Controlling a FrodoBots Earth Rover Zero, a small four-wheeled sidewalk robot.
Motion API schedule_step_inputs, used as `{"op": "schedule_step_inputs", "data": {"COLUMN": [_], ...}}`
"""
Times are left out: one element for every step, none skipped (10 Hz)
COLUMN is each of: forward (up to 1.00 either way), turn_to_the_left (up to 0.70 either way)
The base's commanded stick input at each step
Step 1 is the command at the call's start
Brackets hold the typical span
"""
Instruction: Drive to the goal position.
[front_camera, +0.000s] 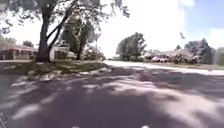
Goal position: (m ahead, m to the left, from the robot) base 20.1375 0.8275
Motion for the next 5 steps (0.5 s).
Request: {"op": "schedule_step_inputs", "data": {"forward": [0.85, 0.85, 0.85, 0.85, 0.85], "turn_to_the_left": [0.0, 0.0, 0.0, 0.0, 0.0]}}
